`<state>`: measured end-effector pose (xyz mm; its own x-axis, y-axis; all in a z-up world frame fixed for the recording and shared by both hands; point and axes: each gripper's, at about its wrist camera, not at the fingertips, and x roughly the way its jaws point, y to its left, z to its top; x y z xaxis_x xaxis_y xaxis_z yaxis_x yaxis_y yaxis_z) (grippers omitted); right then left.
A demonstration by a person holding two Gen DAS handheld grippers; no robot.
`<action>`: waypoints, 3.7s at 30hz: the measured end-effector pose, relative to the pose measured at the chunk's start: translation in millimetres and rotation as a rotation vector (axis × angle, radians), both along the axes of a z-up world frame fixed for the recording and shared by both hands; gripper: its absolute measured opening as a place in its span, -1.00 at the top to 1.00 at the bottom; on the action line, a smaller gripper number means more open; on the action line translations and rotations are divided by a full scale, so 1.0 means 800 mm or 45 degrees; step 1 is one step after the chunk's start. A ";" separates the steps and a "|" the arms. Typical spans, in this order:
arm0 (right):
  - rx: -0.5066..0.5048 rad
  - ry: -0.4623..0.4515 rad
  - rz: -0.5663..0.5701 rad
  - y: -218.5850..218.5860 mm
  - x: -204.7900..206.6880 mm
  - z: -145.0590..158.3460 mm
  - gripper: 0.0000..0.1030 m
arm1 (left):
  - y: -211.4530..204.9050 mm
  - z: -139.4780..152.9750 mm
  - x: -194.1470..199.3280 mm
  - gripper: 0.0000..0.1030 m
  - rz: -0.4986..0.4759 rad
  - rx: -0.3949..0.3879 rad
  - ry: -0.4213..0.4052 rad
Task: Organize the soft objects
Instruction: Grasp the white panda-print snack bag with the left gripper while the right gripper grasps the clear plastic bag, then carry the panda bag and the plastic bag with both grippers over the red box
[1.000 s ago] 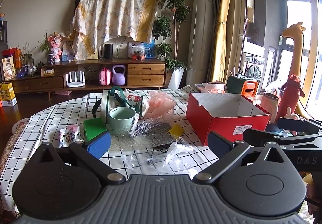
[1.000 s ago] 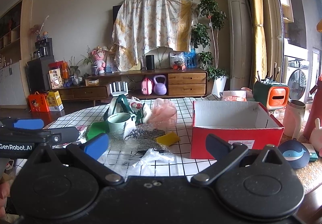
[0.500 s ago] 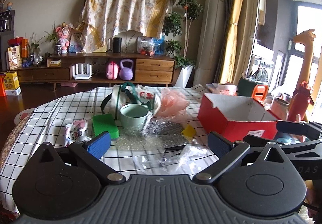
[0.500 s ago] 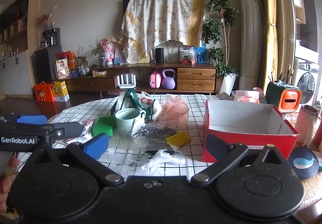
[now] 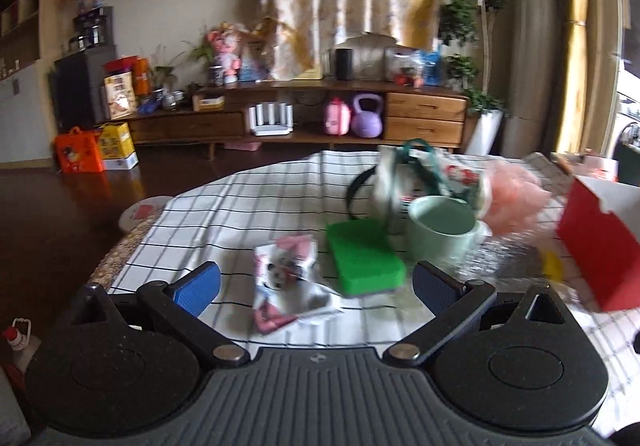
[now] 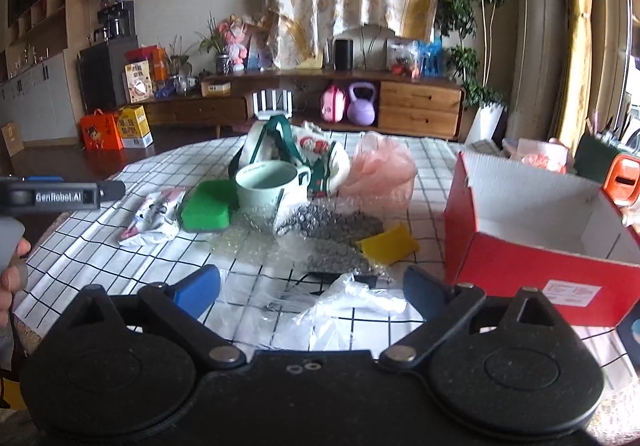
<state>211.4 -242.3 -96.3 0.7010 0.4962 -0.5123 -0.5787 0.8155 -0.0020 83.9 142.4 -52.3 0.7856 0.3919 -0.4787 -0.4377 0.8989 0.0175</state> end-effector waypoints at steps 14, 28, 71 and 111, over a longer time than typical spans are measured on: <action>-0.001 0.267 -0.115 0.027 0.088 -0.069 -0.54 | 0.096 -0.075 0.094 -1.00 0.133 -0.090 0.189; 0.091 0.483 -0.301 0.033 0.133 -0.096 -0.53 | 0.117 -0.115 0.142 -1.00 0.122 -0.175 0.298; 0.348 0.406 -0.251 -0.043 0.099 -0.048 0.29 | 0.058 -0.045 0.056 -0.48 -0.024 -0.225 0.263; 0.295 0.135 -0.343 -0.245 0.238 0.068 0.29 | -0.327 0.089 0.254 -0.48 -0.783 -0.095 0.271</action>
<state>402.0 -438.0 -42.2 0.7714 0.4123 -0.4848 -0.3304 0.9105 0.2486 286.9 -119.4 18.8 0.7410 -0.1394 -0.6569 0.1630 0.9863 -0.0254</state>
